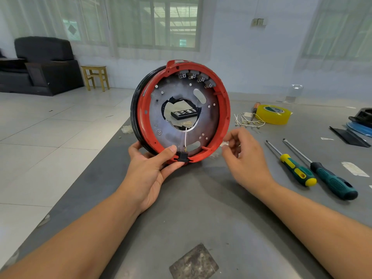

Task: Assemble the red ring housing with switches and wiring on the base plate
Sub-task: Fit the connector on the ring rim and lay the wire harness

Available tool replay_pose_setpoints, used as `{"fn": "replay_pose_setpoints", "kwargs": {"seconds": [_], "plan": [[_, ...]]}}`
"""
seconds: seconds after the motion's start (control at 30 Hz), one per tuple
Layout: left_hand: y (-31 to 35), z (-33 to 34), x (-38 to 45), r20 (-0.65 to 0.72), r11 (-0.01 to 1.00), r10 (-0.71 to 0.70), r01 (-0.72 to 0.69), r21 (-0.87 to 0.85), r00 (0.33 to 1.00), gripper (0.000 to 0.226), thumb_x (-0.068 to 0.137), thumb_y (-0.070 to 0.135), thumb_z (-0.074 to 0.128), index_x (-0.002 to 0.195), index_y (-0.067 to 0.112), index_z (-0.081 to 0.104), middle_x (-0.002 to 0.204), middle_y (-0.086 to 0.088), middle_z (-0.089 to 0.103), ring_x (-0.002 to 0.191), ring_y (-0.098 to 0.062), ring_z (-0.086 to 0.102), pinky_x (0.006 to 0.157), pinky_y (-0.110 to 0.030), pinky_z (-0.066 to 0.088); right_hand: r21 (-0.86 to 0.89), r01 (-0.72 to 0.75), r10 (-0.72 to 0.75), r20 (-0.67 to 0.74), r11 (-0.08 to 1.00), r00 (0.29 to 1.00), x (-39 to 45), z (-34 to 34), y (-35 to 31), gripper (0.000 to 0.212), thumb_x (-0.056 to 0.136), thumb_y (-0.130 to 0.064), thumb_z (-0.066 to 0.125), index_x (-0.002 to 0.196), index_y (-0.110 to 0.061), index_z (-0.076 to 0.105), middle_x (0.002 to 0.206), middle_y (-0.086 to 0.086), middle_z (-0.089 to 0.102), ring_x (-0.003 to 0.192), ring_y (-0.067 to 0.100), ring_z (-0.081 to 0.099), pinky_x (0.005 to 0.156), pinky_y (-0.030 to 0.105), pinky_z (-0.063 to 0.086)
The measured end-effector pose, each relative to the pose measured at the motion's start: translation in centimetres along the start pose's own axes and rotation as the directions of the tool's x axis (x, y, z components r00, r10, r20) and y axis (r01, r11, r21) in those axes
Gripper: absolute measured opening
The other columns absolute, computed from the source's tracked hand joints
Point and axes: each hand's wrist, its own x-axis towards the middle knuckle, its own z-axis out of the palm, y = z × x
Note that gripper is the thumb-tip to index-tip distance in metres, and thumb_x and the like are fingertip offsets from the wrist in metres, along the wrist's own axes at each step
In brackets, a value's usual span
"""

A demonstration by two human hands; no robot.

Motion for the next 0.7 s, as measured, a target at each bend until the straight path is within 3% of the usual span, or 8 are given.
{"fn": "replay_pose_setpoints", "kwargs": {"seconds": [0.07,0.17,0.33,0.5,0.63,0.7], "plan": [[0.2,-0.1,0.7,-0.031,1.000,0.015,-0.015,0.016,0.999,0.067,0.084,-0.006,0.080,0.129,0.025,0.040,0.124,-0.016,0.068,0.100,-0.029,0.079,0.078,-0.044,0.066,-0.092,-0.059,0.064,0.048,0.994,0.997,0.2,0.0,1.0,0.024,0.083,0.003,0.062,0.095,-0.018,0.060,0.085,-0.001,0.053,0.073,0.013,0.050,0.065,0.014,0.038],[0.5,-0.1,1.8,-0.065,1.000,0.028,-0.027,0.008,0.998,0.065,0.085,-0.004,0.080,0.126,0.027,0.040,0.131,-0.016,0.067,0.101,-0.028,0.078,0.077,-0.042,0.065,-0.226,-0.100,0.139,0.160,0.969,0.977,0.7,0.6,2.1,0.024,0.085,-0.001,0.060,0.101,-0.019,0.062,0.098,-0.001,0.054,0.081,0.010,0.052,0.081,0.027,0.045],[0.3,0.3,3.7,-0.083,1.000,0.031,-0.031,0.002,0.996,0.060,0.086,-0.002,0.080,0.121,0.027,0.041,0.136,-0.018,0.064,0.105,-0.027,0.077,0.077,-0.042,0.065,-0.594,0.056,0.148,0.289,0.803,0.946,3.1,2.8,4.0,0.027,0.095,-0.027,0.053,0.118,-0.020,0.065,0.123,0.004,0.059,0.112,0.029,0.057,0.095,0.039,0.046],[-0.5,0.4,5.2,-0.069,0.999,0.032,-0.033,-0.018,0.997,0.060,0.087,-0.002,0.080,0.123,0.025,0.041,0.132,-0.018,0.066,0.101,-0.028,0.078,0.075,-0.041,0.066,-0.764,0.057,0.172,0.216,0.643,0.961,7.6,4.7,7.1,0.037,0.096,-0.032,0.048,0.125,-0.017,0.067,0.128,0.006,0.063,0.120,0.031,0.057,0.101,0.040,0.040],[-0.5,0.1,6.0,-0.065,0.999,0.034,-0.036,-0.029,0.997,0.061,0.086,-0.003,0.079,0.125,0.026,0.042,0.129,-0.016,0.068,0.098,-0.030,0.079,0.072,-0.039,0.065,-0.741,-0.146,0.325,0.102,0.655,0.940,11.3,5.3,10.2,0.036,0.097,-0.023,0.049,0.123,-0.007,0.067,0.126,0.018,0.062,0.118,0.039,0.057,0.095,0.042,0.047],[-0.5,0.2,6.3,-0.063,0.999,0.031,-0.034,-0.035,0.998,0.061,0.085,-0.003,0.079,0.125,0.025,0.042,0.127,-0.017,0.070,0.097,-0.030,0.079,0.070,-0.039,0.065,-0.689,-0.229,0.351,0.038,0.687,0.936,12.9,5.5,11.4,0.029,0.094,-0.016,0.052,0.113,-0.003,0.068,0.119,0.023,0.064,0.112,0.041,0.059,0.086,0.040,0.049]]}}
